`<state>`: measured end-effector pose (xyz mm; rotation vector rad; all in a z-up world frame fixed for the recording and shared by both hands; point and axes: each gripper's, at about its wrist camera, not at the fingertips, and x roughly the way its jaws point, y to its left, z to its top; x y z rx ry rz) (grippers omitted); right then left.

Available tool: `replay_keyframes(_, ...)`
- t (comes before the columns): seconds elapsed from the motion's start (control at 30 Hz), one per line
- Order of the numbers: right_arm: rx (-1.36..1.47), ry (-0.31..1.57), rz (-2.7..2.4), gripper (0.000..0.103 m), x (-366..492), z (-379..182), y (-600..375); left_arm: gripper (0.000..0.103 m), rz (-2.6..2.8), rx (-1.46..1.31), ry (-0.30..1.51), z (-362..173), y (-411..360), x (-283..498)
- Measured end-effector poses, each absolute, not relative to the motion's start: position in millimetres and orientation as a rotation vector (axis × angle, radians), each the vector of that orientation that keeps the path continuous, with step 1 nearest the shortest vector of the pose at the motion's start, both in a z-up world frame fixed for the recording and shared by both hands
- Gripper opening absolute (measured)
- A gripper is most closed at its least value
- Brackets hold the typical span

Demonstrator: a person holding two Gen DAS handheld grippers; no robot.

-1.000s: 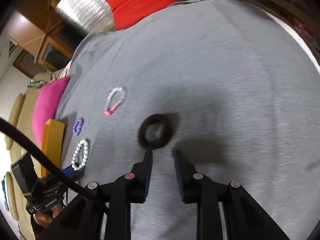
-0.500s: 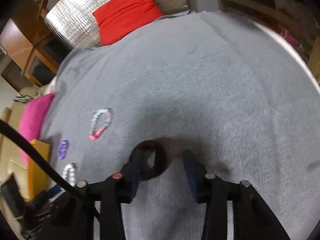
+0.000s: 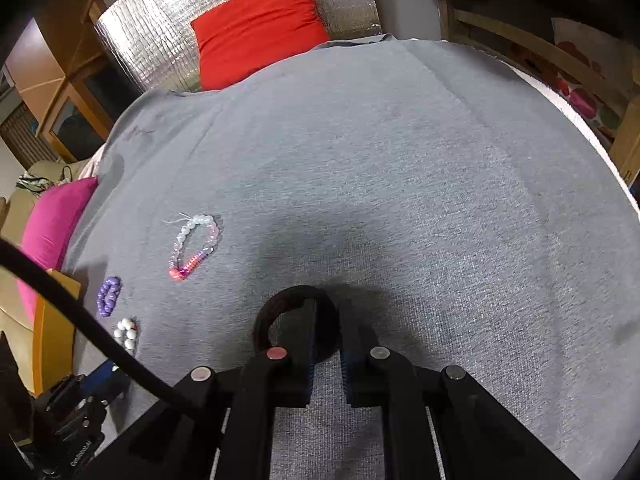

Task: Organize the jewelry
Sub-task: 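Carry the black ring and white bracelet into the orange box and open both grippers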

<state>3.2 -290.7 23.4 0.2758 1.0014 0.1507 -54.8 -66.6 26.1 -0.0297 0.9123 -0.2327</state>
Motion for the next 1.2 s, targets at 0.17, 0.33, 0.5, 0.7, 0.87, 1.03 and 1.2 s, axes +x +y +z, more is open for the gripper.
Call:
replay_keyframes(0.17, 0.316, 0.997, 0.192, 0.011, 0.3, 25.3, -288.4, 0.019, -0.248, -0.071, 0.892, 35.4, -60.3, -58.2)
replay_keyframes(0.33, 0.35, 0.987, 0.238, 0.011, 0.1, 30.7, -281.8, 0.019, -0.261, -0.113, 0.866, 49.9, -52.7, -66.4)
replay_keyframes(0.5, 0.376, 0.963, 0.307, 0.011, -6.8, 41.0, -267.8, 0.019, -0.265, -0.132, 0.812, 71.5, -45.8, -86.1)
replay_keyframes(0.7, 0.346, 0.915, 0.366, 0.011, -18.8, 56.0, -237.3, 0.019, -0.225, -0.135, 0.733, 101.3, -28.5, -116.9)
replay_keyframes(0.87, 0.253, 0.896, 0.405, 0.011, -27.3, 67.4, -201.9, 0.019, -0.188, -0.16, 0.669, 123.8, -2.3, -141.5)
replay_keyframes(1.03, 0.175, 0.892, 0.462, 0.011, -32.7, 85.1, -156.4, 0.019, -0.135, -0.209, 0.601, 144.9, 41.0, -162.4)
replay_keyframes(1.2, 0.082, 0.86, 0.545, 0.011, -37.5, 120.4, -94.9, 0.019, -0.046, -0.233, 0.562, 154.2, 90.5, -179.9)
